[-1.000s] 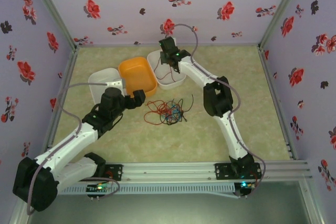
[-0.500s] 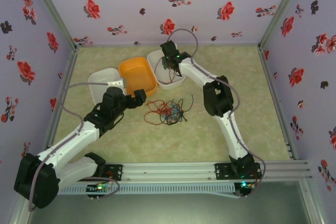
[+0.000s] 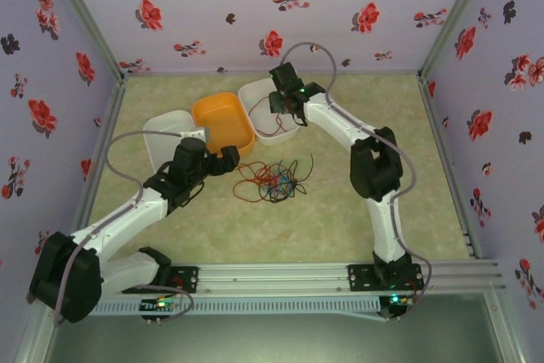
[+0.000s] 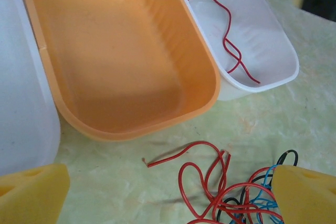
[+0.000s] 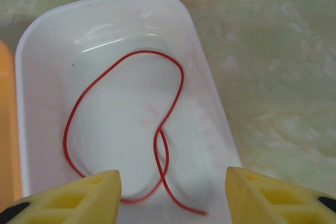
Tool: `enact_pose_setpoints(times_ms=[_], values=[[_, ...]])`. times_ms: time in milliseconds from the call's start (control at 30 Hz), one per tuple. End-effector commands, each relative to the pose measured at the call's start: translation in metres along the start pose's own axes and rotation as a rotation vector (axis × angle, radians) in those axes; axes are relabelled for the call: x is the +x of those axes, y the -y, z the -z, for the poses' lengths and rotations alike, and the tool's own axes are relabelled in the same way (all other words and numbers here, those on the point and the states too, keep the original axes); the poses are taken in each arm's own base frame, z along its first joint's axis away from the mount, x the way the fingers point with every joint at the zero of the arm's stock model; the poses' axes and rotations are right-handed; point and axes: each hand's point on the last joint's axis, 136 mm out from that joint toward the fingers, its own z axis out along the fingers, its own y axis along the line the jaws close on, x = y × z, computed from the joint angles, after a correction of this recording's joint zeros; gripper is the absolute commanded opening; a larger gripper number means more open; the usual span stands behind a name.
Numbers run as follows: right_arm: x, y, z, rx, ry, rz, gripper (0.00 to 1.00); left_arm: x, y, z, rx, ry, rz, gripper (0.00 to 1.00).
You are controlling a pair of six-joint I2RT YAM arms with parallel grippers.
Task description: Untangle the cables
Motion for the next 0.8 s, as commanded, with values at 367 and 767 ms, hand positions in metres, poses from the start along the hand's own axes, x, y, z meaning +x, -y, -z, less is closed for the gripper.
enact_pose_setpoints(times_ms=[367,767], values=[[0.083,0.03,0.074,0.019,-0.049,-0.106,0.99,0.041,0.015,-0.044,-0.029,-0.273,0.011,0.67],[0.096,0.036,0.082,0.079,-0.033,-0.105,0.99,0.078,0.015,-0.078,-0.052,-0.366,0.04,0.44]])
